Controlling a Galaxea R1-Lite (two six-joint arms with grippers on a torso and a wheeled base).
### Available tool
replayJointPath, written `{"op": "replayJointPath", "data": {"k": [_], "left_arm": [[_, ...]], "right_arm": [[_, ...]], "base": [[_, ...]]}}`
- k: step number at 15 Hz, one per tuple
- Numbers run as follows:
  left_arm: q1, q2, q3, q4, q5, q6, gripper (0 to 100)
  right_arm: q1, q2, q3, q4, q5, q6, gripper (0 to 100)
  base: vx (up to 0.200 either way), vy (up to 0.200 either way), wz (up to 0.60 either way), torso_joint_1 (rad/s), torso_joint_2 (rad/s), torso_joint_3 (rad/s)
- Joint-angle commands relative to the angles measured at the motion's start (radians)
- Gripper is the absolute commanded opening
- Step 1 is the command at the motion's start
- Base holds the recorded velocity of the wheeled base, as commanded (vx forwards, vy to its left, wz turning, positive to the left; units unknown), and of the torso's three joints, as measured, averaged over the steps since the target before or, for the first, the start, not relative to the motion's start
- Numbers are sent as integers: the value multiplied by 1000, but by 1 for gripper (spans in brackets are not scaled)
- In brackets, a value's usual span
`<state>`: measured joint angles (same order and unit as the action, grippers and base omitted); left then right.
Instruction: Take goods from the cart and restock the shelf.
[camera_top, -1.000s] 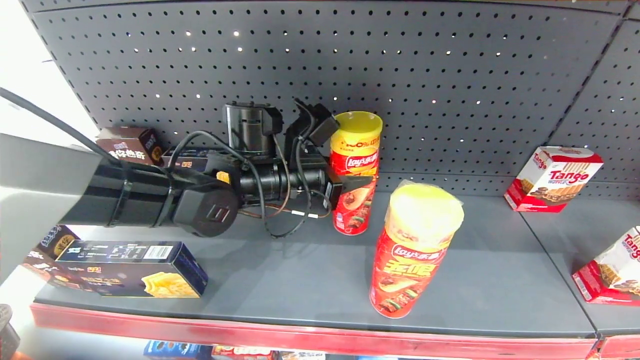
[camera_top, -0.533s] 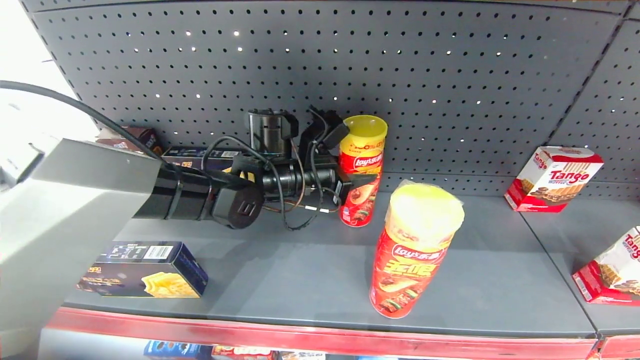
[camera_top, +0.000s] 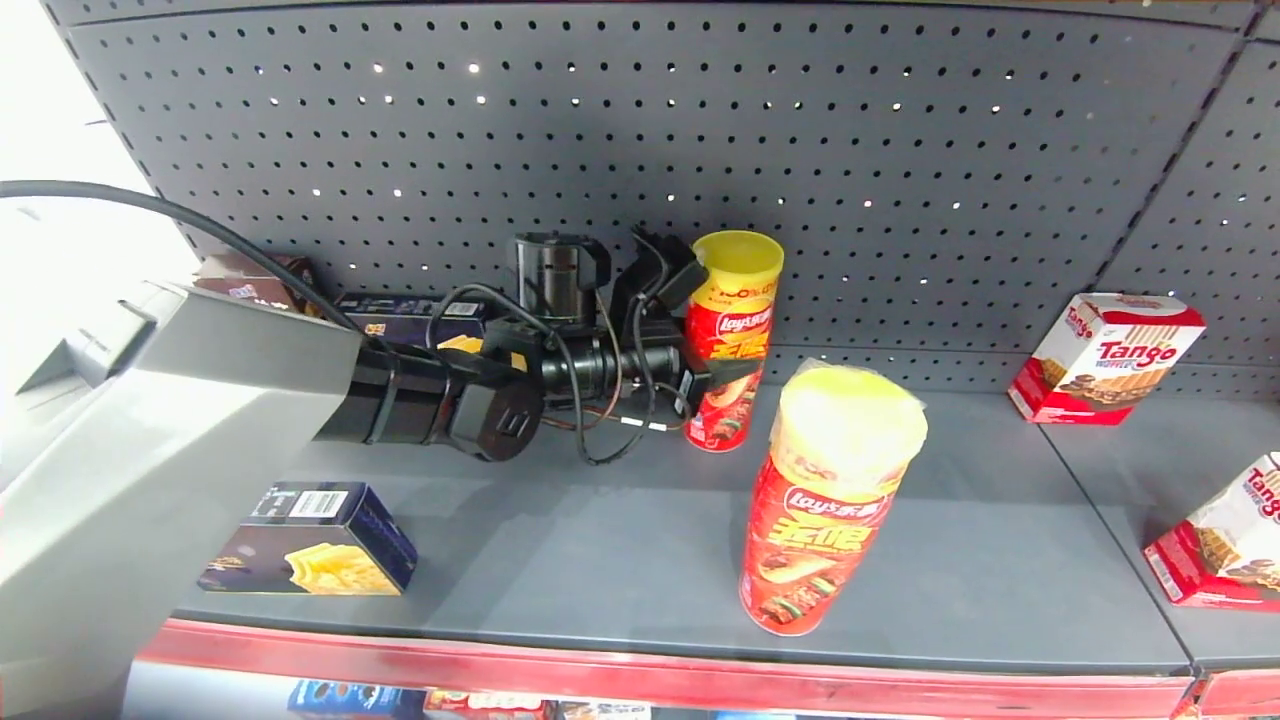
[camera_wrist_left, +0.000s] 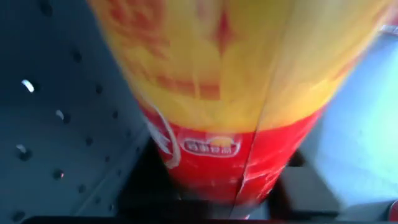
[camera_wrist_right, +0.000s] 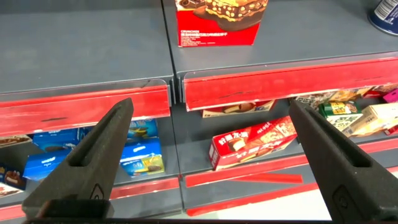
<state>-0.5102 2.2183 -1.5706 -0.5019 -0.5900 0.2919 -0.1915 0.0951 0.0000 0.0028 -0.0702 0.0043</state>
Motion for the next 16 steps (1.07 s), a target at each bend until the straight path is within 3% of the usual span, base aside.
{"op": "replayJointPath", "data": {"k": [1,7,12,14,16], "left_arm": [[-1,0,4,-4,-1,0,100],[12,-143,110,10,2,-8,100],[12,-278,294,2,16,0,100],[7,-293,333,-1,93,3,100],[-14,-292,336,-6,242,0,100]], "right_arm": [[0,3,-2,0,0,0,100],[0,3,0,-1,0,0,100],[0,3,0,-1,0,0,100],[0,3,0,0,0,0,100],[0,5,0,-1,0,0,100]], "base": [[0,0,0,0,0,0],[0,0,0,0,0,0],[0,0,0,0,0,0],[0,0,0,0,0,0],[0,0,0,0,0,0]]}}
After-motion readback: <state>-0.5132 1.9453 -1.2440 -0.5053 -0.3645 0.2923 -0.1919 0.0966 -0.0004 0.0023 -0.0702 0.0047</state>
